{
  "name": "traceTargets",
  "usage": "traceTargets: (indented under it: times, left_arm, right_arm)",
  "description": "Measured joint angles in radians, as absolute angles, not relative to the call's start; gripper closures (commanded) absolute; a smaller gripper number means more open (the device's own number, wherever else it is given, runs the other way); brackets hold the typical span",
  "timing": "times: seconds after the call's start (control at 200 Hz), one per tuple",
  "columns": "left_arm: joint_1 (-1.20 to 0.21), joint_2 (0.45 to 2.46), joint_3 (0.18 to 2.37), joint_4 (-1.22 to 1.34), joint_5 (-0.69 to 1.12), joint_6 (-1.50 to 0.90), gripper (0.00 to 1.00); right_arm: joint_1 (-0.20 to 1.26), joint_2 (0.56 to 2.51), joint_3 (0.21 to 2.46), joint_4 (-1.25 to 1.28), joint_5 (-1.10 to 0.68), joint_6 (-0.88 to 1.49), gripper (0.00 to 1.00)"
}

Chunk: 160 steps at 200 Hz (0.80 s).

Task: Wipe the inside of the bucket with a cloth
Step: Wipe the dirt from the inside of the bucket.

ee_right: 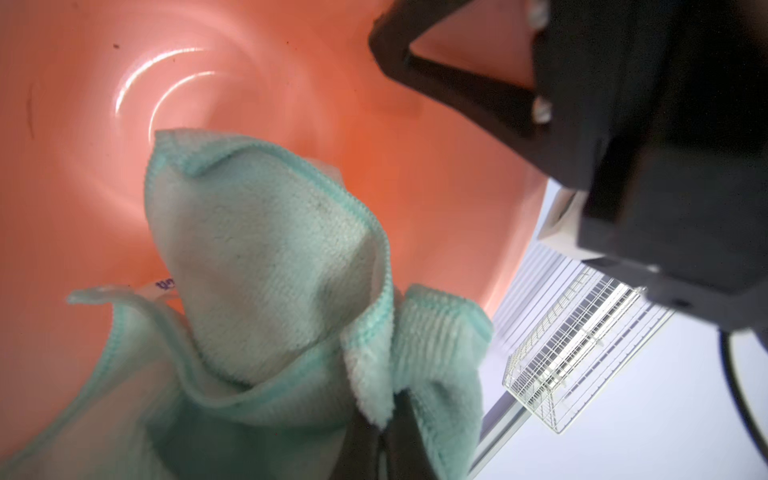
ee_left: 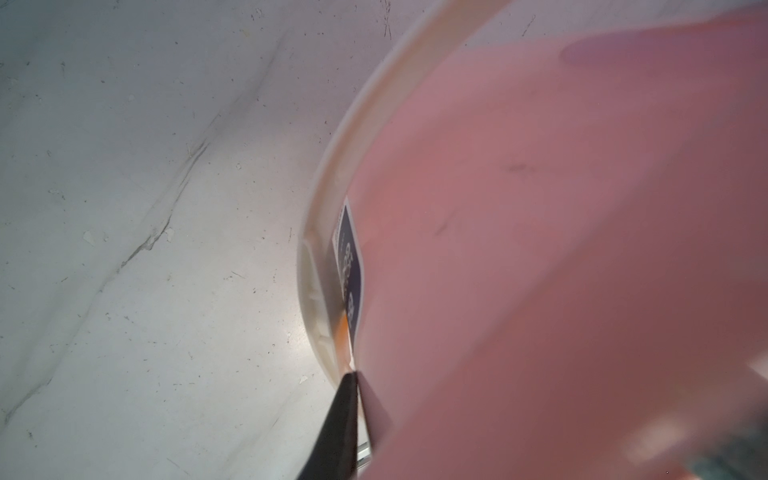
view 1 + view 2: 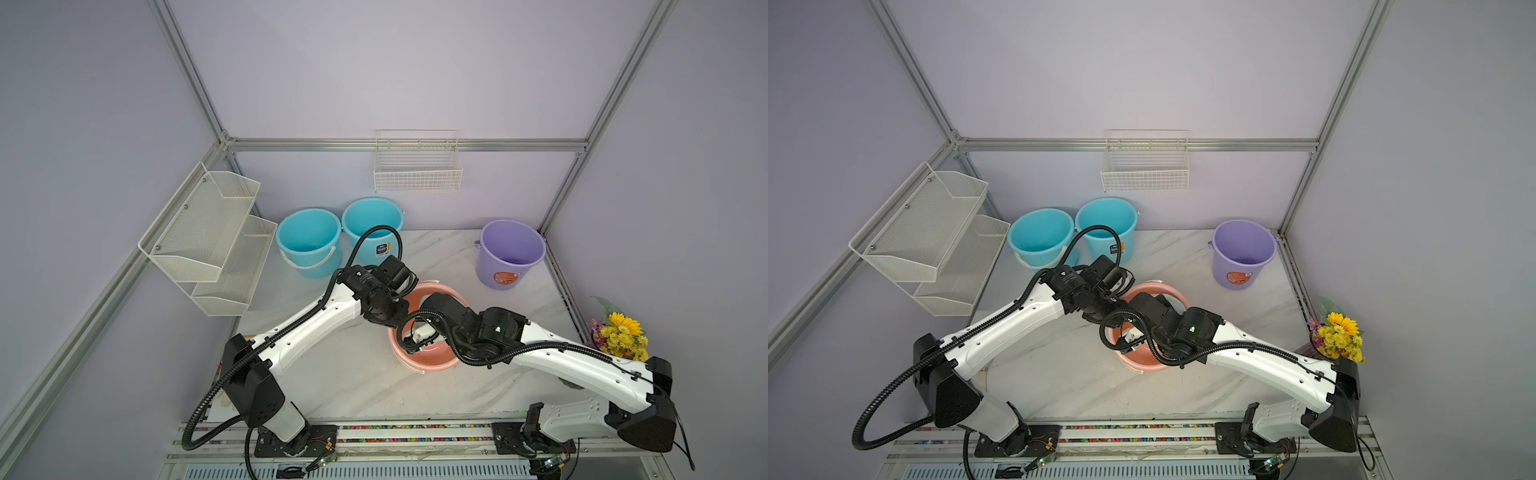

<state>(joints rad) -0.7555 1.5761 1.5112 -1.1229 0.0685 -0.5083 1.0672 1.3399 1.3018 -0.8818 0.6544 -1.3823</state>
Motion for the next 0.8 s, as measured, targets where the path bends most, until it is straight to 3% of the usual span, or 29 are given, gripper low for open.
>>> traceTargets:
  times: [0.255,0.8]
  left_arm:
    - [-0.756,1.576,1.526,-1.122,0.079,-0.509,1.00]
    - [-0.759,1.582,1.528,-1.172,0.061,-0.498,1.00]
  right_arm:
    - [1.047,1.399,1.235,-0.896,0.609,-1.341,1.00]
    - [0.855,1.578,1.005,-0.513,0.311,-1.309,1.00]
